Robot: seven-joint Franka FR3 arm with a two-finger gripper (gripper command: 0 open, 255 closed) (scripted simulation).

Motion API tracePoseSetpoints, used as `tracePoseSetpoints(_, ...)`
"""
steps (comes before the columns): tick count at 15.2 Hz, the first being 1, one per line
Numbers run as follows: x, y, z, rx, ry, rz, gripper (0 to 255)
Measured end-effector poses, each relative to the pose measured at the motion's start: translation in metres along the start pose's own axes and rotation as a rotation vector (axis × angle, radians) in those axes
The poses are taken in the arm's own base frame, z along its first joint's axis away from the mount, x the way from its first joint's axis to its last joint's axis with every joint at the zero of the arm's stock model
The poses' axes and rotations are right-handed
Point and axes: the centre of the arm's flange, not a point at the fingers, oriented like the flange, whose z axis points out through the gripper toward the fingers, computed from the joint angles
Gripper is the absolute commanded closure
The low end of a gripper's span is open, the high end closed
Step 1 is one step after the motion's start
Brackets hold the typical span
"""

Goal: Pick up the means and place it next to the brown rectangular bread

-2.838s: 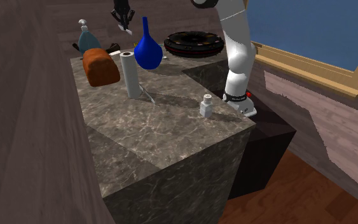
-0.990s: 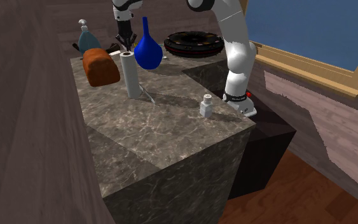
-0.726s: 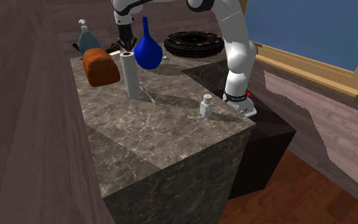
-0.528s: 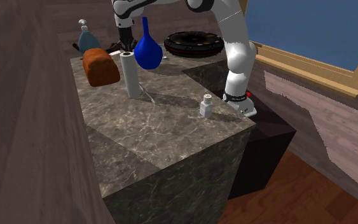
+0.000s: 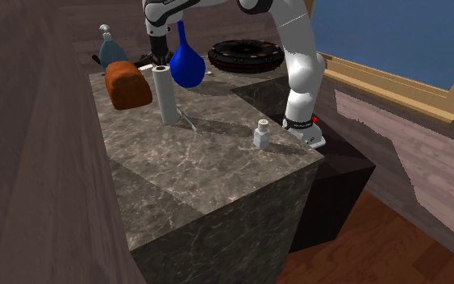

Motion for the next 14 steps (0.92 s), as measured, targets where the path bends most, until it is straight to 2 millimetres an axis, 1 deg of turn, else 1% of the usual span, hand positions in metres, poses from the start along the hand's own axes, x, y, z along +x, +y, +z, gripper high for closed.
tracePoseSetpoints(1,0.003,0.001,0.0,0.001,0.002,0.0,255)
tracePoseSetpoints(5,0.003,0.003,0.0,0.0,0.001,0.0,255)
tracePoseSetpoints(6,0.003,0.003,0.0,0.001,0.002,0.0,0)
tracePoseSetpoints(8,0.011,0.004,-0.003,0.017,0.021,-0.004,0)
tracePoseSetpoints(11,0.009,-0.002,-0.008,0.052,0.072,-0.005,0)
tracePoseSetpoints(12,0.014,-0.003,-0.006,0.041,0.057,-0.005,0)
tracePoseSetpoints(14,0.011,-0.004,-0.007,0.018,0.024,-0.001,0)
